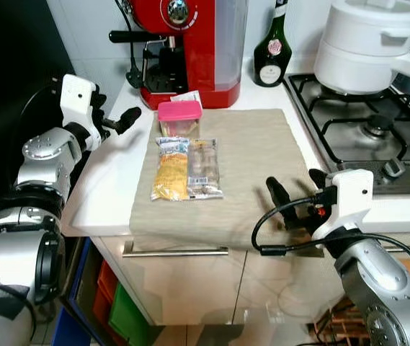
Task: Restocking fridge
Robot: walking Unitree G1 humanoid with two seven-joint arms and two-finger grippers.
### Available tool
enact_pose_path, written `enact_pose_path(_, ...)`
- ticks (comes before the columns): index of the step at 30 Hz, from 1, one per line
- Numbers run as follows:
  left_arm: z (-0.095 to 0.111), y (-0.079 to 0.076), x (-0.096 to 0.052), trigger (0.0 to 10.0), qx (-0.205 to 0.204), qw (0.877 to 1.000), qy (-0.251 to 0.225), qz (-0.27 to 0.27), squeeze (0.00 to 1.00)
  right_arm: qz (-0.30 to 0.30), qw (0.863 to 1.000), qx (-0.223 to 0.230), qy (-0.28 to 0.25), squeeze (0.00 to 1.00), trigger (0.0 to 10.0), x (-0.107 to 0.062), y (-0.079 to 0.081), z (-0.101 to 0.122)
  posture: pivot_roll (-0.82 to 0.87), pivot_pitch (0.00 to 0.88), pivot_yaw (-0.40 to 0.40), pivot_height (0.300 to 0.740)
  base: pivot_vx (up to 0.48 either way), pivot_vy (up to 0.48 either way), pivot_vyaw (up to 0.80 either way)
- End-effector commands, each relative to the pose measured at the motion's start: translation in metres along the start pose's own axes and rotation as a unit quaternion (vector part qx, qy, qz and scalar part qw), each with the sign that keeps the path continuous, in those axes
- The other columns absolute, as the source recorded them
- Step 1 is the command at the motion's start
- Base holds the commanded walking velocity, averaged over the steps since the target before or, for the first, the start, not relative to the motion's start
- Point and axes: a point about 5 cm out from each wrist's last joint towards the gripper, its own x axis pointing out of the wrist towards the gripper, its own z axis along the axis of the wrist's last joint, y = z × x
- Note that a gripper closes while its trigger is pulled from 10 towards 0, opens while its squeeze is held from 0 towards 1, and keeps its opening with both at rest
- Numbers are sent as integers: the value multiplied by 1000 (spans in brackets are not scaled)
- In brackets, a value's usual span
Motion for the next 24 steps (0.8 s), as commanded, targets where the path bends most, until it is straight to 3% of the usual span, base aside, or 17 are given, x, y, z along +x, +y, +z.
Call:
enact_pose_path(1,6,3,0,10000,19,1000,1,-6,0,3,1000,0,1,0,10000,-3,2,3,-329,66,62,740,0,0,0)
enact_pose_path(4,-1,4,3,10000,21,998,40,38,0,-4,1000,0,12,0,10000,-9,1,3,-352,73,60,740,0,0,0)
enact_pose_path(9,-3,1,6,10000,-5,998,40,52,0,-10,1000,0,17,0,10000,-11,-1,3,-361,77,64,740,0,0,0)
enact_pose_path(13,-3,-2,12,10000,-64,994,43,83,0,-10,1000,3,20,0,10000,-13,2,3,-361,79,66,740,0,0,0)
enact_pose_path(14,0,-5,16,10000,-101,990,31,92,0,-8,1000,5,21,0,10000,-13,4,3,-361,79,66,740,0,0,0)
enact_pose_path(18,10,-8,22,10000,-164,981,-3,102,0,-4,1000,8,24,0,10000,-14,7,3,-366,76,66,740,0,0,0)
enact_pose_path(24,12,-13,27,10000,-208,972,-11,110,0,-6,999,10,30,0,10000,-16,8,2,-373,79,69,740,0,0,0)
